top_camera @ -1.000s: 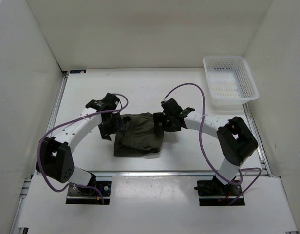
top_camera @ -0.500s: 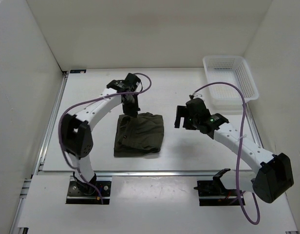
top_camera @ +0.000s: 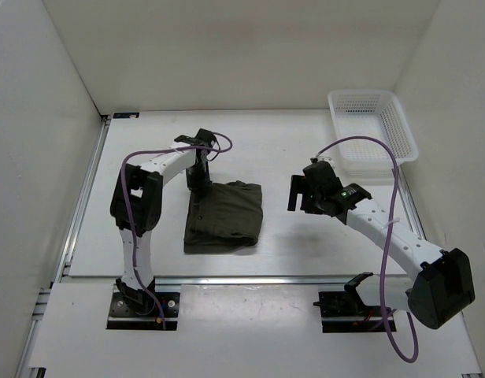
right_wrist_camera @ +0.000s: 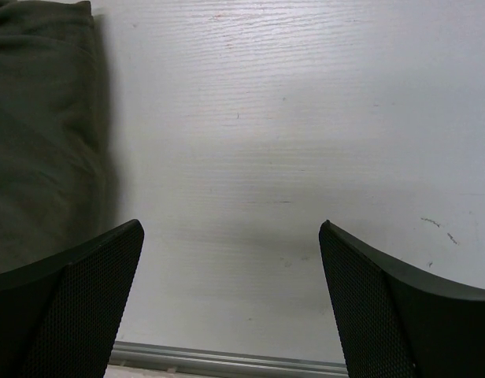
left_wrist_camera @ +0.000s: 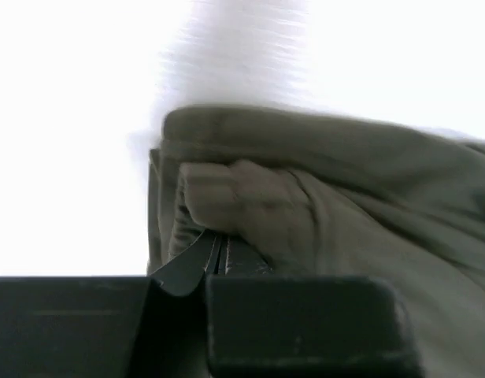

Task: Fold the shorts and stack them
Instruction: Fold the shorts

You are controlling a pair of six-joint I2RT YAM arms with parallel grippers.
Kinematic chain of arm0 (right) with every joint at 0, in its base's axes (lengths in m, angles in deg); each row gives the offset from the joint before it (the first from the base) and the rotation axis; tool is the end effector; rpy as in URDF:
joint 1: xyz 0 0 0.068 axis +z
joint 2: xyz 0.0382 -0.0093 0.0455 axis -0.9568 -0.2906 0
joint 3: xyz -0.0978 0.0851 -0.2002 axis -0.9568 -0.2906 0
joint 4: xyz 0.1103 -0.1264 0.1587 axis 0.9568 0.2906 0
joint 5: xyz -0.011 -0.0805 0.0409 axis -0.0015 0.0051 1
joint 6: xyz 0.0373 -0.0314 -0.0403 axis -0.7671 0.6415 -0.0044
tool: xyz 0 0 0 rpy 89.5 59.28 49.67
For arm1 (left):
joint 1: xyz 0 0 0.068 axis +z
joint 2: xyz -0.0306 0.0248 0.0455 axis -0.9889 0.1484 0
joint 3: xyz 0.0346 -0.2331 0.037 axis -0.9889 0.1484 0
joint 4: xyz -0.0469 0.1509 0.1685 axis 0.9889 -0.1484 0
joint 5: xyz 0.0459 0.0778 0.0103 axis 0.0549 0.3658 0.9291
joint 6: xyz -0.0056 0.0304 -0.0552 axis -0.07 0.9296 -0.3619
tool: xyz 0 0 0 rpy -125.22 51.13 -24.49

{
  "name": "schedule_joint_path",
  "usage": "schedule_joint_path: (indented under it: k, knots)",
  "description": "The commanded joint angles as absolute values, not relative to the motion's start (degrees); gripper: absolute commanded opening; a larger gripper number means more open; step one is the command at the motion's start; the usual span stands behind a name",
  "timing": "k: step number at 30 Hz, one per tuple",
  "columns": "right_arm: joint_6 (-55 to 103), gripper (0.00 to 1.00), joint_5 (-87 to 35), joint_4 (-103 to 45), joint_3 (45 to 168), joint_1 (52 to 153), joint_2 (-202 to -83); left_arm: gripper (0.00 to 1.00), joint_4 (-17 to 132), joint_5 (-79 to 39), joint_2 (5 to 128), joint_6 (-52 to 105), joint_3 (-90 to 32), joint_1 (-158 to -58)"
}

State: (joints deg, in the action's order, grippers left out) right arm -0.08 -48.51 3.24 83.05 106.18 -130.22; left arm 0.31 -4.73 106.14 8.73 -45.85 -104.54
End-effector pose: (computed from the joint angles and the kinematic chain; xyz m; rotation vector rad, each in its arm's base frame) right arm 0.2048 0.1179 0.2296 0.0731 2.4114 0.1892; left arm 0.3270 -0.1326 0.1587 -0.1753 2.9500 0.0726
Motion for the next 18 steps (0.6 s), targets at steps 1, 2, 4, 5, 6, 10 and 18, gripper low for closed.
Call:
schedule_joint_path:
  k: [1,2,4,5,6,10,18]
  knots:
    - [0.47,0.96,-49.72,3.89,84.08,105.80,-129.36,0.10,2.40,-2.55,107.84,9.78,-44.89,-104.67]
    - [0.47,0.96,-50.24,3.89,84.08,105.80,-129.36,0.10,2.40,-2.55,108.45,9.78,-44.89,-104.67]
    - [0.47,0.96,-50.77,4.42,84.08,105.80,-129.36,0.10,2.40,-2.55,108.46,9.78,-44.89,-104.67]
    - [0.47,0.96,-50.78,4.94,84.60,105.80,-129.36,0.10,2.40,-2.55,107.76,9.78,-44.89,-104.67]
    - [0.47,0.96,-50.78,4.95,84.61,105.80,-128.67,0.10,2.40,-2.55,107.06,9.78,-44.89,-104.67]
    - [0.47,0.97,-51.91,6.09,86.10,105.80,-127.34,0.10,-1.80,-1.85,101.79,9.78,-47.69,-104.67]
    - [4.24,1.00,-59.38,15.05,97.51,103.26,-123.22,0.23,-12.09,3.60,88.35,12.14,-55.96,-101.60]
